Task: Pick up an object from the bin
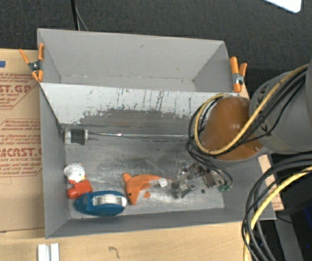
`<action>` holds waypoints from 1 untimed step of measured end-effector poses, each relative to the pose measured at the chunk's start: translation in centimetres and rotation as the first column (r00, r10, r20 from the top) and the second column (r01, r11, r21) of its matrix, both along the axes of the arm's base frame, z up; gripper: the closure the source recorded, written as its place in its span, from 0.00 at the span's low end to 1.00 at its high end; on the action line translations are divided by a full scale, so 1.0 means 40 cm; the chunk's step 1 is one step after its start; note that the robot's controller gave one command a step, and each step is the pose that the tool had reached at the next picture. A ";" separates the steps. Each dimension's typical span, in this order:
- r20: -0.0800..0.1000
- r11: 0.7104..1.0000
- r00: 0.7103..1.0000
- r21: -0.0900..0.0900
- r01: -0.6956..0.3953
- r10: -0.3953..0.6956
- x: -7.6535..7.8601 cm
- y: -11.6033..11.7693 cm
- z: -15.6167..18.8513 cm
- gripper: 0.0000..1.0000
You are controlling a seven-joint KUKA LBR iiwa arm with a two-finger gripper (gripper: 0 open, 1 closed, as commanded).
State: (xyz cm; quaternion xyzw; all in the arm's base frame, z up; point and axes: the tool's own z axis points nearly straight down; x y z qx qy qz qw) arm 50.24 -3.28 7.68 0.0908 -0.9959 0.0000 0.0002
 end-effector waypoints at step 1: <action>-0.008 1.000 1.000 0.000 0.014 -0.014 0.010 0.000 0.103 1.00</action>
Offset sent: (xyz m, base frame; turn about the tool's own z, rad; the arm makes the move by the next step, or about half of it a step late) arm 0.0738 0.0486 0.2098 -0.3640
